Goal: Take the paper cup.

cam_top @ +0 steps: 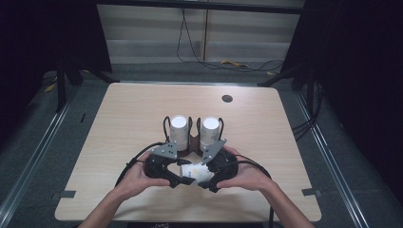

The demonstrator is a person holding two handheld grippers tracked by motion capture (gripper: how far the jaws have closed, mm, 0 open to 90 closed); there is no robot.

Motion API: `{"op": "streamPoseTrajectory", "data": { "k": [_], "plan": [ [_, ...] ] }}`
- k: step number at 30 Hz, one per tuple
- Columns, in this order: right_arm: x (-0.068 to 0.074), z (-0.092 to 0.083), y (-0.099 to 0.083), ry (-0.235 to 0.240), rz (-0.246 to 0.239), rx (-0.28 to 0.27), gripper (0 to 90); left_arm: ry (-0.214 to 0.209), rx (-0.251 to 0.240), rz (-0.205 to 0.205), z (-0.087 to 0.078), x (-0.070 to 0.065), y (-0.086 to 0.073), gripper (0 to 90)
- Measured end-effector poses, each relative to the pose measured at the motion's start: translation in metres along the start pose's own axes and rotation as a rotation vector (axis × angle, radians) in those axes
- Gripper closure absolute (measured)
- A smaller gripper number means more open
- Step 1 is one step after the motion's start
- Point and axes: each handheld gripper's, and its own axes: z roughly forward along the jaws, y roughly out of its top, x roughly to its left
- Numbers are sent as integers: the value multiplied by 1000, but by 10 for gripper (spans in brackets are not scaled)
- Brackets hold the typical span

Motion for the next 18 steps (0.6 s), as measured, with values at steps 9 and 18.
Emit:
{"op": "streamPoseTrajectory", "data": {
  "k": [9, 18],
  "plan": [
    [-3, -12, -18, -12, 98, -151, 142, 2, -59, 6, -7, 1, 2, 365],
    [-6, -19, -27, 35, 181, -308, 138, -7, -130, 11, -12, -1, 4, 365]
  ]
}}
